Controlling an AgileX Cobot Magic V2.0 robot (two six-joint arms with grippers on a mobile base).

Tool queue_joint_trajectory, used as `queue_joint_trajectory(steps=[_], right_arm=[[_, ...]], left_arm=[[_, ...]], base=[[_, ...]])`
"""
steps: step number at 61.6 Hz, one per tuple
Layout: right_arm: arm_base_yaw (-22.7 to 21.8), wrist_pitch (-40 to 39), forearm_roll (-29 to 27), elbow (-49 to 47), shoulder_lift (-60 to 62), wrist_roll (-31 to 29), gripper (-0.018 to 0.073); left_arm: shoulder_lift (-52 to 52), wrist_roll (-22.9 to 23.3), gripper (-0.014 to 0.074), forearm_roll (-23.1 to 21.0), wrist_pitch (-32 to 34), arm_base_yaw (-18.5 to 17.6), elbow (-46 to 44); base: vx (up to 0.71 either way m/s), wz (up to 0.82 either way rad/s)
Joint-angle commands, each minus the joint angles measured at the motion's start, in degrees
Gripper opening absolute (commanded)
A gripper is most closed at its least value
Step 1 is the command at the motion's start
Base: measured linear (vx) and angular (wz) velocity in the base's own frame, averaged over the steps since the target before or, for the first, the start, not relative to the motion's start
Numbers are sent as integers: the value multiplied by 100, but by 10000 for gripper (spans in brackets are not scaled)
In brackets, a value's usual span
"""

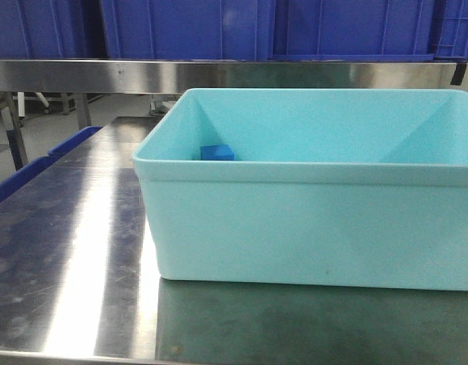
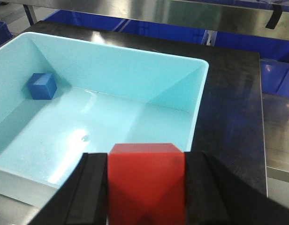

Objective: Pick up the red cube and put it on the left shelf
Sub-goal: 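Hold the red cube raised in the right gripper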

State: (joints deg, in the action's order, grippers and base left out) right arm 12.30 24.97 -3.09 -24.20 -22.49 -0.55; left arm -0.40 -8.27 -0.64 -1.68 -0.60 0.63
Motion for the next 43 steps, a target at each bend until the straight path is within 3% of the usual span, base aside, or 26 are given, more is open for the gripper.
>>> queue_joint_trajectory(steps=[1,43], right_arm=[[-32,-496,61,-169,-19,-55,55],[-32,-496,61,-169,-19,-55,55]], left_arm=[[-15,-3,106,-27,516,-7,126],[-15,-3,106,-27,516,-7,126]], base=[[0,0],[0,0]])
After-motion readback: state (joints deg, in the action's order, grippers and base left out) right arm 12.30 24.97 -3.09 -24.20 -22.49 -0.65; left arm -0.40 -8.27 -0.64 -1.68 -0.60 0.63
